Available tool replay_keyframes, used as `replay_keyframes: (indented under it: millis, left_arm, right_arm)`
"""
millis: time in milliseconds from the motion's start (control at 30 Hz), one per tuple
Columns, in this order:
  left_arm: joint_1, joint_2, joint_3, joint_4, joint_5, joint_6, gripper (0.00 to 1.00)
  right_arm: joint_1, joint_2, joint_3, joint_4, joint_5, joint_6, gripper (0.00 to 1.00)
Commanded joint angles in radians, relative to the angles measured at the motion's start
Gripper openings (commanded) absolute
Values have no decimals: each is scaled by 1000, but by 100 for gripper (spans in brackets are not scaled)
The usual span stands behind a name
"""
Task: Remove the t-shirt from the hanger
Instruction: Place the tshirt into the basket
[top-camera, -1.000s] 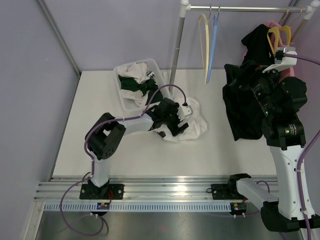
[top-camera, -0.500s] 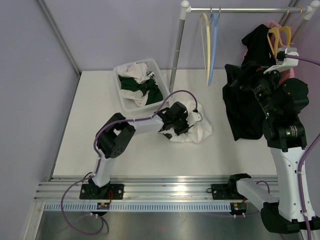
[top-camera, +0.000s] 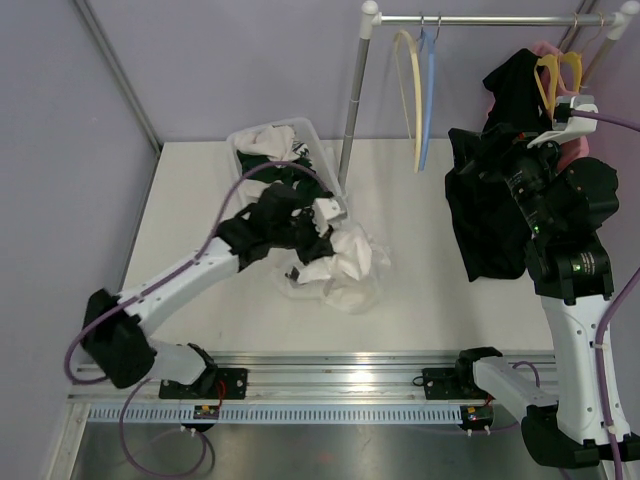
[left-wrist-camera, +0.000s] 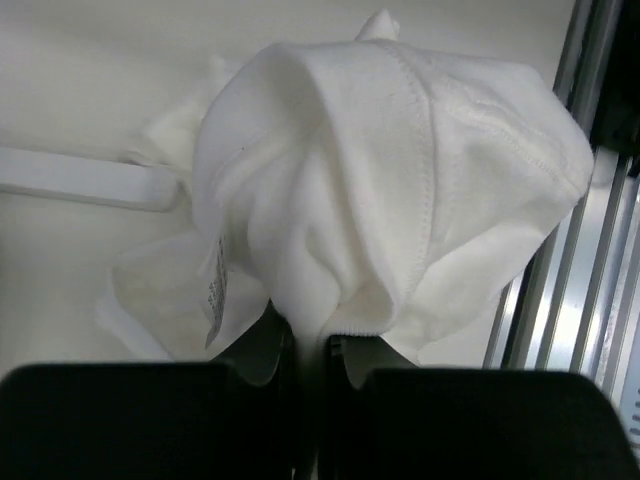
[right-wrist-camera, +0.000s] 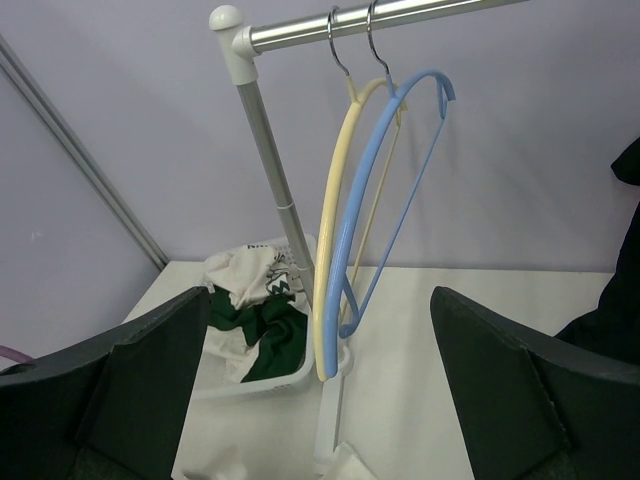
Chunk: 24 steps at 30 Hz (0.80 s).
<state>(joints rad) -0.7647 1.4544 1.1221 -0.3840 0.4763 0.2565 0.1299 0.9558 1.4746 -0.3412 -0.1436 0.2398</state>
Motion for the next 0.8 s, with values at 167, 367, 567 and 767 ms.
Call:
replay_keyframes:
  millis: [167, 367, 567, 767]
  left_arm:
    - [165, -324, 111, -84, -241, -77, 0]
    - [255, -414, 188, -3, -471, -123, 0]
    - [340, -394, 298, 39, -576, -145, 0]
    - [442, -278, 493, 17, -579, -177, 0]
  right_arm:
    - [-4, -11, -2, 44, -27, -7, 100]
    - [-3, -5, 0, 42, -24, -11, 100]
    - [-4, 11, 6, 42, -24, -14, 100]
    - [-3, 26, 13, 45, -30, -14, 99]
